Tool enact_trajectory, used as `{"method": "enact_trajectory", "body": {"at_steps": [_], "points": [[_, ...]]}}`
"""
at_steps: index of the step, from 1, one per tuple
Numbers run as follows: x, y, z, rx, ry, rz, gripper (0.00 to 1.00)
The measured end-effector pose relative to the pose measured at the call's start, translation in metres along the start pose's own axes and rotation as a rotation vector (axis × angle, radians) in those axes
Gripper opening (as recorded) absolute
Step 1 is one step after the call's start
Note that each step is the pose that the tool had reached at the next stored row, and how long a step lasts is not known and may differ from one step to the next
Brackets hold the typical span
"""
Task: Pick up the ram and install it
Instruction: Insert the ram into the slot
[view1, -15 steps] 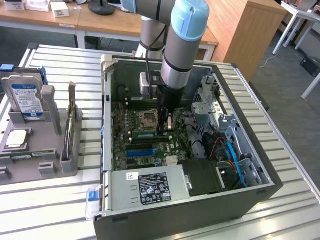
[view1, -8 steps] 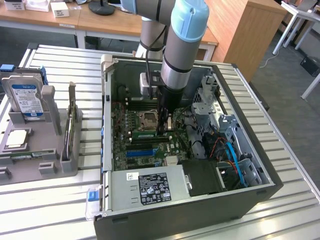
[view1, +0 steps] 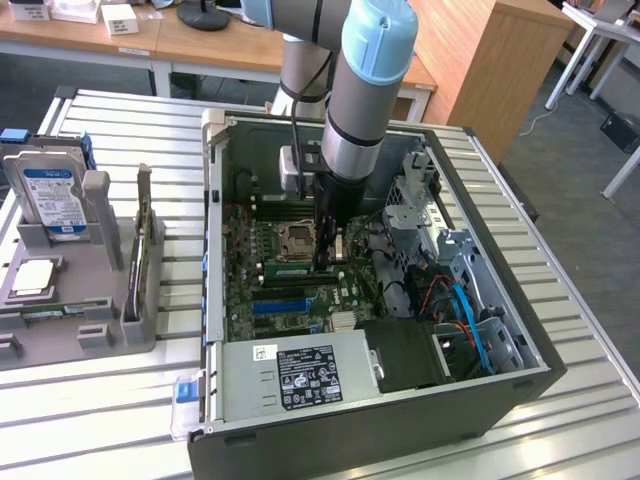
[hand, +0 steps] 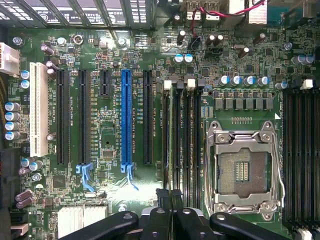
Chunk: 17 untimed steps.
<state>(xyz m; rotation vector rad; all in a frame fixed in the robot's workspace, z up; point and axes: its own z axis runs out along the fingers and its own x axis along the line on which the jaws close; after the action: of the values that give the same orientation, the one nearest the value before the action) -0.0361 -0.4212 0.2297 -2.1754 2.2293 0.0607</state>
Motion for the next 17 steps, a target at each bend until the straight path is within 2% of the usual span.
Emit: {"method": "enact_trajectory", "body": {"at_steps": [17], "points": [[0.0000,-0.0004,0.0001,-0.0005,0.0000,-0.010,0.12]]}}
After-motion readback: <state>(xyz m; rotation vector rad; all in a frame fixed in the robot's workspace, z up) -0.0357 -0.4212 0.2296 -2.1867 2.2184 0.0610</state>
